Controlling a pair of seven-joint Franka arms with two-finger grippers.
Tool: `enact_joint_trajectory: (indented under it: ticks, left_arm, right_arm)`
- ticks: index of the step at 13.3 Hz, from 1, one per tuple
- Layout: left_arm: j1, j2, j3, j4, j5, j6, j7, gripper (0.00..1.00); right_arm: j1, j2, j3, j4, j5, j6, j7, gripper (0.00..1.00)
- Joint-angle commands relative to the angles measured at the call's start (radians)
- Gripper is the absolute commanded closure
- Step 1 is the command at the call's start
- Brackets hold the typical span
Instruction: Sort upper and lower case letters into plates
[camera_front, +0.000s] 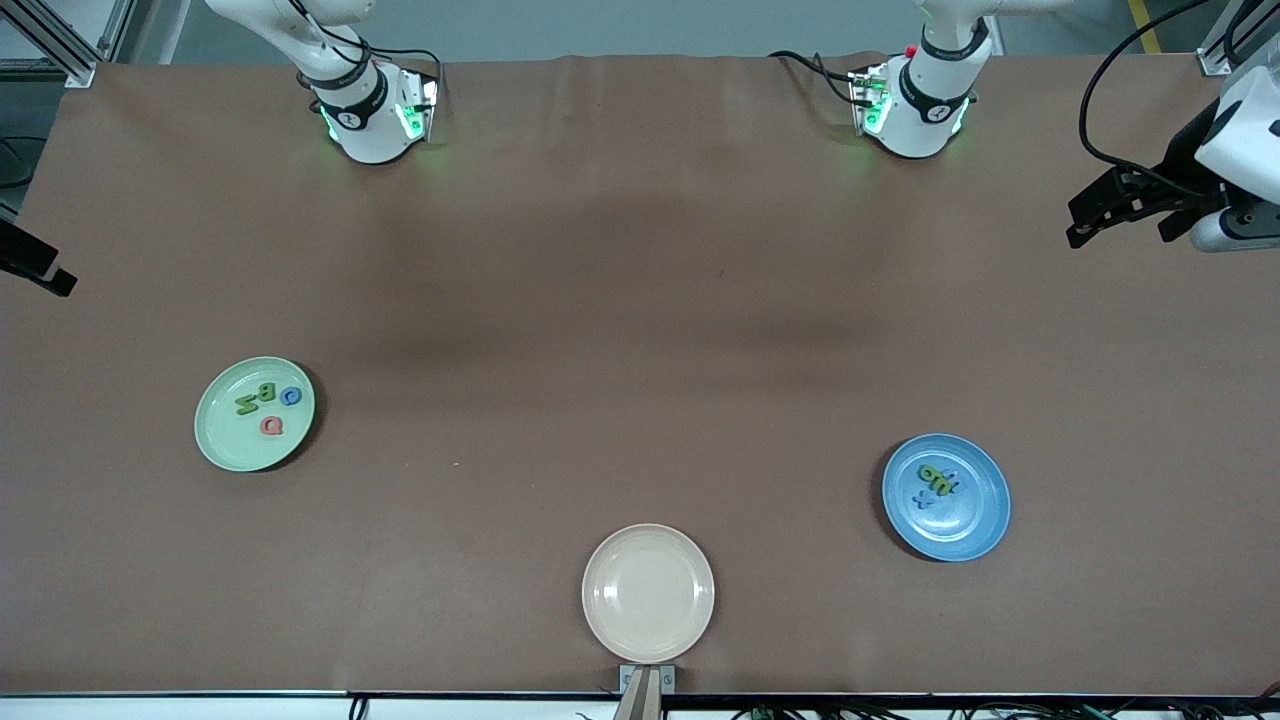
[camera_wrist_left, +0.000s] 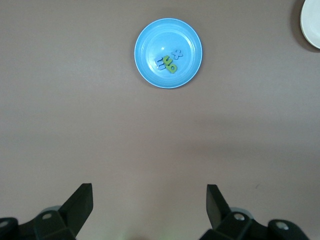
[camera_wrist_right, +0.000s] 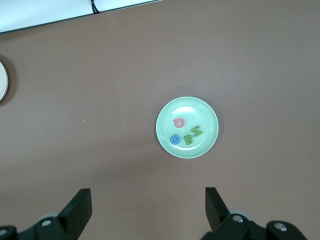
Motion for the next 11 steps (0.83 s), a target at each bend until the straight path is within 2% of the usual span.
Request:
enact_joint_trajectory:
  ticks: [1, 11]
  left_arm:
    - [0.01, 0.002, -0.002, 0.013, 0.019, -0.002, 0.014, 0.0]
    - [0.021, 0.012, -0.001, 0.041, 0.008, -0.006, 0.011, 0.0]
  right_arm:
    - [0.0, 0.009, 0.006, 0.02, -0.005, -0.014, 0.012, 0.0]
    - [0.0, 0.009, 0.006, 0.02, -0.004, -0.014, 0.012, 0.0]
